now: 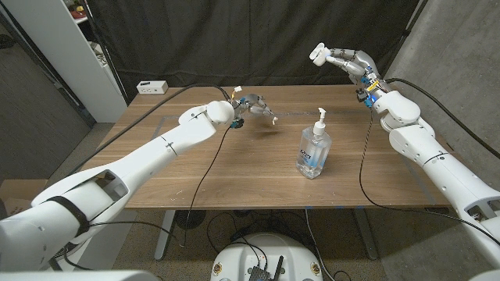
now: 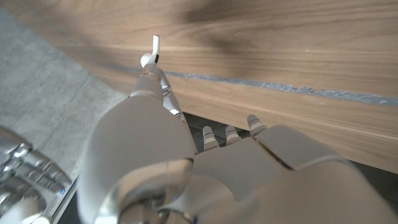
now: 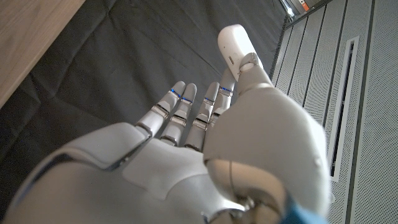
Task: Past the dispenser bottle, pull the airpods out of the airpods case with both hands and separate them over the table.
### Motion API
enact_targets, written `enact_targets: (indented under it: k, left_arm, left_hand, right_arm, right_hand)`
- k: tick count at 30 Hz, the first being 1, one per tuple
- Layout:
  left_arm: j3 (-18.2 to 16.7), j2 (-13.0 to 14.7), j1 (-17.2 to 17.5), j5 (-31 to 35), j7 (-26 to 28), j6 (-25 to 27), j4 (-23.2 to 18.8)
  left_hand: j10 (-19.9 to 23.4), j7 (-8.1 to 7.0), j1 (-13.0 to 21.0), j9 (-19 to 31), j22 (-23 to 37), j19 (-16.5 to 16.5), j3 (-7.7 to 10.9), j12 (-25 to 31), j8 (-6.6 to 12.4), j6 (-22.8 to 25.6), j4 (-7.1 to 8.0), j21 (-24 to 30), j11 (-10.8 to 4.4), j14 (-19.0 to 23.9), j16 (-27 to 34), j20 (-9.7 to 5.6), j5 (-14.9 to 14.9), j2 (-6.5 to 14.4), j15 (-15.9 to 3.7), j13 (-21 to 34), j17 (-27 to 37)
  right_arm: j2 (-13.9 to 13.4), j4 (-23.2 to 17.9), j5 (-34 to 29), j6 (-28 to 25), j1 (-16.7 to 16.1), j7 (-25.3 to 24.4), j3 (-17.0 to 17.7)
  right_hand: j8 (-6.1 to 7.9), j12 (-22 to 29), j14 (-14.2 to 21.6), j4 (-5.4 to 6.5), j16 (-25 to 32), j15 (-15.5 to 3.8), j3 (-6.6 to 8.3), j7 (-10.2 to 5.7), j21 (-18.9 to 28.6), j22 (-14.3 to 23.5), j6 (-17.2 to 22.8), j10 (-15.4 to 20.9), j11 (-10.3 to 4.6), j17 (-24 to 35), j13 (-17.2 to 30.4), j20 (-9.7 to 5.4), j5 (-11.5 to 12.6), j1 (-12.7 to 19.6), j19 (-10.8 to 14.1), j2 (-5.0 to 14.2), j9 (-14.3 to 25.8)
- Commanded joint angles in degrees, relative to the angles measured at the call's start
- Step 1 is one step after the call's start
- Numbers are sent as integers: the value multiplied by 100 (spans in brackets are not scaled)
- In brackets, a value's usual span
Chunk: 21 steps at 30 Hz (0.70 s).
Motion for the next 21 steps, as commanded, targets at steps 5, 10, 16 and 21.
enact_targets:
  k: [5, 10, 16, 21]
  left_arm:
    - [712, 279, -339, 749, -517, 1099, -235]
    - [666, 296, -232, 794, -376, 981, -236]
    - [159, 384, 334, 853, 652, 435, -481]
    - [-391, 326, 823, 763, 1576, -235, -611]
  left_hand:
    - [-82, 25, -4, -4, 18, -757, -7, 43, -8, 54, 7, 1, -27, -964, 59, 11, 12, 33, 41, -49, -4]
    - [-82, -63, -13, -20, 22, -783, -18, 64, -38, 11, 18, 19, -41, -904, 92, 10, 16, 30, 33, -97, -4]
    - [74, -359, -240, -148, 42, -570, -229, 183, -477, -976, 145, 150, -13, -554, 163, -1, 49, -113, -76, -334, 4]
    - [256, -558, -437, -261, 48, -266, -425, 265, -595, -1895, 240, 223, 80, -207, 192, -5, 120, -208, -115, -401, 16]
  right_arm:
    - [14, 29, 45, -51, 42, 99, -40]
    - [2, 30, 45, -84, 56, 120, -54]
    - [-4, 65, 32, -78, 91, 153, -63]
    - [18, 122, 34, -70, 142, 192, -80]
  right_hand:
    - [29, -21, 14, 6, -16, -803, 31, -207, -7, 2, 200, -23, -10, 17, 20, 52, 42, -33, 13, 55, 1136]
    - [24, -22, 12, 1, -16, -801, 34, -214, -9, 2, 192, -25, -10, 23, 24, 48, 43, -27, 15, 56, 1137]
    - [21, -21, 7, 7, -15, -804, 32, -211, -12, 2, 201, -17, -8, 33, 25, 52, 42, -35, 12, 61, 1131]
    - [16, -24, 5, 2, -12, -801, 33, -218, -13, 2, 191, -22, -10, 43, 28, 52, 42, -30, 13, 59, 1135]
